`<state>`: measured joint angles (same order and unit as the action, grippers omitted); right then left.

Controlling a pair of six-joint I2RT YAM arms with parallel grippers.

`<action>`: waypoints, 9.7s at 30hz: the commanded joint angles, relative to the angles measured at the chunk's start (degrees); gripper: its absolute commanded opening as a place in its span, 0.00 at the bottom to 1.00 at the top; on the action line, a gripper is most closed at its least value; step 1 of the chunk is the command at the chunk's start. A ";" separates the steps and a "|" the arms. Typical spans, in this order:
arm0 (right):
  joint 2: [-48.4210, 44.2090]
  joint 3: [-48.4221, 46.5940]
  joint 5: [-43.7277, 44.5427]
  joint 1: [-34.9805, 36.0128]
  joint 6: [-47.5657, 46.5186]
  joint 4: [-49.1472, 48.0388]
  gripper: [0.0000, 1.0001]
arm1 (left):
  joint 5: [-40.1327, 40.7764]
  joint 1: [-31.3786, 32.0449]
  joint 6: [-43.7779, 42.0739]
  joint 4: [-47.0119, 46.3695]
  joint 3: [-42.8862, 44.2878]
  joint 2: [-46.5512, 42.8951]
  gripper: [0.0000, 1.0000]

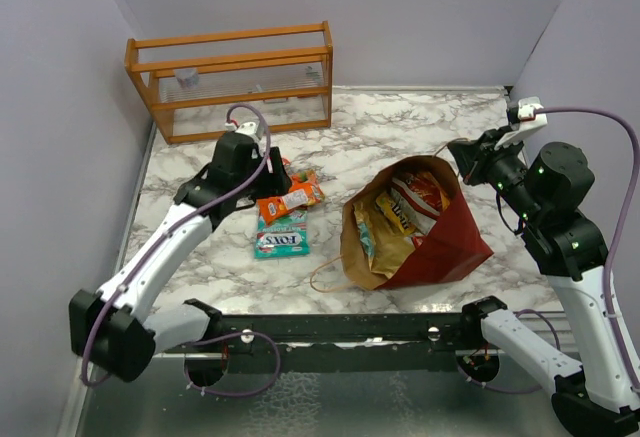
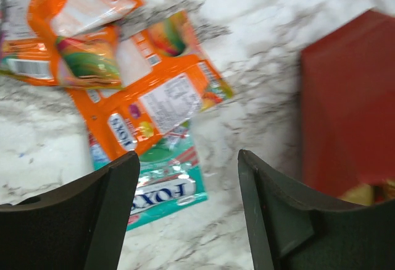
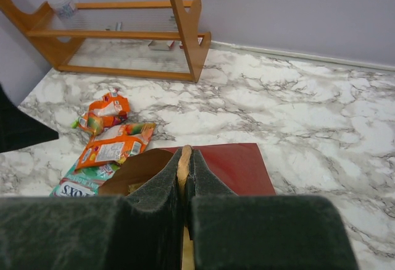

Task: Take the snacks out of the paper bag
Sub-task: Place the snack at the center of the board, then take out the snack from the paper bag, then place the snack at the center of the board, then take out the snack from the paper bag.

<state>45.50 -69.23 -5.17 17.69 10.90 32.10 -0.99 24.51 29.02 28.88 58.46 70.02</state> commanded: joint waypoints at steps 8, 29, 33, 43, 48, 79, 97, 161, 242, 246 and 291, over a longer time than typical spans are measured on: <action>-1.29 -0.94 -3.31 0.06 0.08 -6.52 0.02 | -5.28 17.91 11.24 -15.89 -5.39 -11.83 0.69; -2.43 -2.24 -7.12 0.06 2.41 -6.19 0.02 | 26.82 43.63 17.85 -31.81 2.15 10.10 0.53; -2.28 -1.91 -7.88 0.06 2.90 -6.89 0.02 | 31.82 43.69 23.12 -33.27 4.66 14.23 0.50; -2.14 -2.44 -9.42 0.06 3.85 -7.09 0.02 | 35.09 42.12 31.44 -35.01 13.86 26.76 0.51; -1.87 -2.96 -9.90 0.05 3.77 -6.89 0.02 | 39.95 41.89 33.83 -39.81 15.33 31.98 0.66; -4.87 -1.70 -3.44 0.06 3.09 -4.62 0.02 | 25.08 36.75 20.05 -51.41 8.22 24.91 0.00; -6.24 4.53 0.92 0.06 5.58 -5.11 0.02 | 8.47 36.11 6.01 -34.23 7.04 -0.79 0.00; -8.05 2.65 9.69 0.06 2.64 -4.46 0.02 | 3.97 1.57 -1.86 -1.34 8.38 3.43 0.68; -9.25 3.79 9.64 0.06 3.16 -3.99 0.02 | 9.03 34.20 1.41 -18.85 16.68 20.86 0.00; -8.89 3.41 10.04 0.06 3.10 -3.24 0.02 | 6.71 34.20 1.44 -20.77 14.75 16.77 0.00; -9.46 4.16 10.42 0.06 3.94 -1.95 0.02 | 2.34 34.18 -6.99 -23.10 14.07 -2.43 0.00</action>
<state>36.95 -64.75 4.84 17.67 13.93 33.06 2.15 58.52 23.79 10.37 71.72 71.90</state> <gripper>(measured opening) 0.020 0.012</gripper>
